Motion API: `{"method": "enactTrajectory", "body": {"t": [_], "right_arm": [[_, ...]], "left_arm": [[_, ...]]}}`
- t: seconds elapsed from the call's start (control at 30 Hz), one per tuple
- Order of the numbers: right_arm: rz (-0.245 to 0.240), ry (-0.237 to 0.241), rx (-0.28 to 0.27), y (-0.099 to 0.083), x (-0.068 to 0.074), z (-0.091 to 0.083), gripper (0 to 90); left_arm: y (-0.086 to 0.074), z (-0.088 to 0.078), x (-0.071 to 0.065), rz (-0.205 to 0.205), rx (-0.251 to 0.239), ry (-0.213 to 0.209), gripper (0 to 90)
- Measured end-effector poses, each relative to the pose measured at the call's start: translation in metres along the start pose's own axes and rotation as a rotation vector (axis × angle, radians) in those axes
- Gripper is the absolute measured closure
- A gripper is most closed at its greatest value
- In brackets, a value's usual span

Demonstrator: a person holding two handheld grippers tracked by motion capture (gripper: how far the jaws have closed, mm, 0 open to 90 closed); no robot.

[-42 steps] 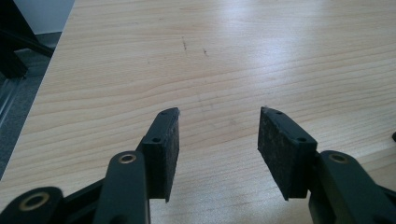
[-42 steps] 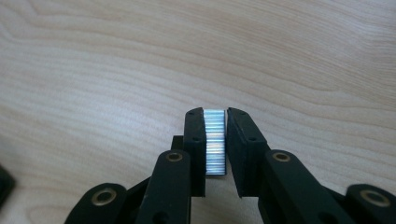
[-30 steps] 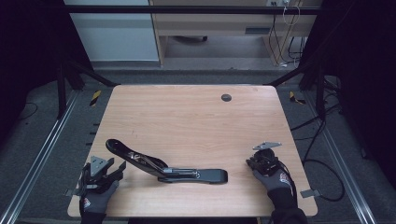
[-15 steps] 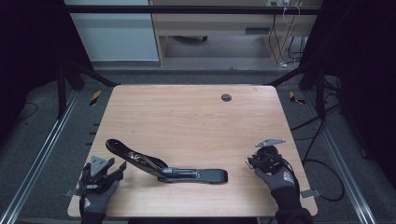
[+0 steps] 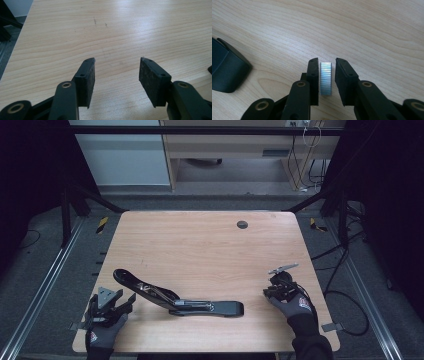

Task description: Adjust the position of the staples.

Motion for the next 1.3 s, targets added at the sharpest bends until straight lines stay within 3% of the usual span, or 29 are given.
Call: {"method": "enactTrajectory", "body": {"t": [0.13,0.5,0.9,1.17,1.3], "right_arm": [[-0.022,0.006,0.017,-0.002,0.001,0.005,74.8],[-0.028,0.011,0.022,-0.005,0.0,0.006,78.3],[-0.079,0.019,-0.055,0.005,0.005,-0.022,78.4],[-0.202,0.05,-0.116,0.017,0.021,-0.037,78.4],[-0.235,0.072,-0.146,0.027,0.031,-0.042,78.4]], "left_arm": [[0.0,0.0,0.0,-0.001,0.0,0.0,46.1],[0.0,0.0,0.0,-0.002,0.0,0.0,46.1],[0.0,0.0,0.001,-0.007,-0.003,-0.005,46.1],[0.0,0.0,0.001,-0.005,0.0,-0.004,46.1],[0.0,0.0,0.001,-0.007,0.002,-0.003,46.0]]}}
Point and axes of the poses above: each handheld gripper's, and its own axes: z roughly forward along the jaws, y roughly out of its top, x roughly to its left, the point moved 7 cm from there along z, roughly forward along the jaws, and after that the axes turned 13 degrees about -z, right-handed, at the moved point
